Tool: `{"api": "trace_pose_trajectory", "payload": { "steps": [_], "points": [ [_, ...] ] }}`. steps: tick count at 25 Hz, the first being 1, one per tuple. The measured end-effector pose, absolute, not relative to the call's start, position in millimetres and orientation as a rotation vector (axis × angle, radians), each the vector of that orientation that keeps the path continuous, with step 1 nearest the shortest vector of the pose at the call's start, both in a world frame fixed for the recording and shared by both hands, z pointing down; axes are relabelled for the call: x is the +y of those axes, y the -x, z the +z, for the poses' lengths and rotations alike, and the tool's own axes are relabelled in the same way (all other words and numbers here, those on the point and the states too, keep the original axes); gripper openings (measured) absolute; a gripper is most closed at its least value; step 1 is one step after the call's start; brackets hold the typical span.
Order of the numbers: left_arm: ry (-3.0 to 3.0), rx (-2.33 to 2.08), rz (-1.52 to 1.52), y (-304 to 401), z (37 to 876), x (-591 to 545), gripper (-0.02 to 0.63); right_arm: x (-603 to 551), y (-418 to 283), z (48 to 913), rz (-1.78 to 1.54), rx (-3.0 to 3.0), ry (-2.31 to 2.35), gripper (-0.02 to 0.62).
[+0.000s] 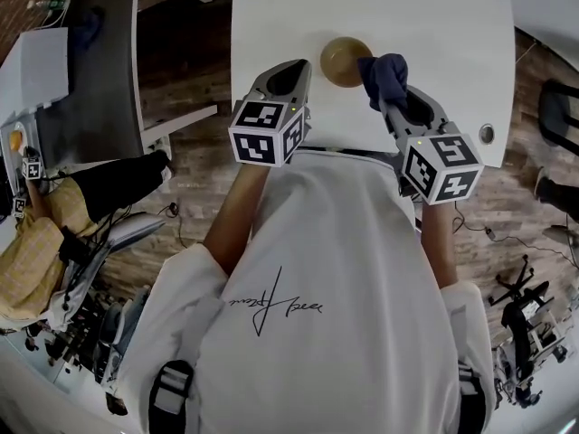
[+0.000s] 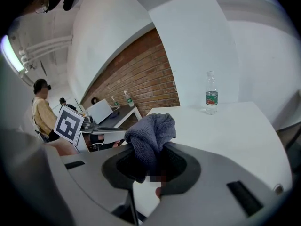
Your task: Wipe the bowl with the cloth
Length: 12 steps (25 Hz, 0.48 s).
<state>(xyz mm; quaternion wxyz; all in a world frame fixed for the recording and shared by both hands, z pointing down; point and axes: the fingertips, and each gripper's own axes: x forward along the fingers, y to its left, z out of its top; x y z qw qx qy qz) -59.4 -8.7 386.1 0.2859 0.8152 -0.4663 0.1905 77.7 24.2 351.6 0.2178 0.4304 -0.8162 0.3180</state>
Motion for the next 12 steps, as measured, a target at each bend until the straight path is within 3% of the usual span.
{"api": "trace_pose_trajectory", "payload": {
  "steps": [12],
  "points": [
    [-2.119,-1.158,0.572,57,422,-19,0.021,19,-92,379,0.930,-2.161,-1.290,0.081]
  ]
}}
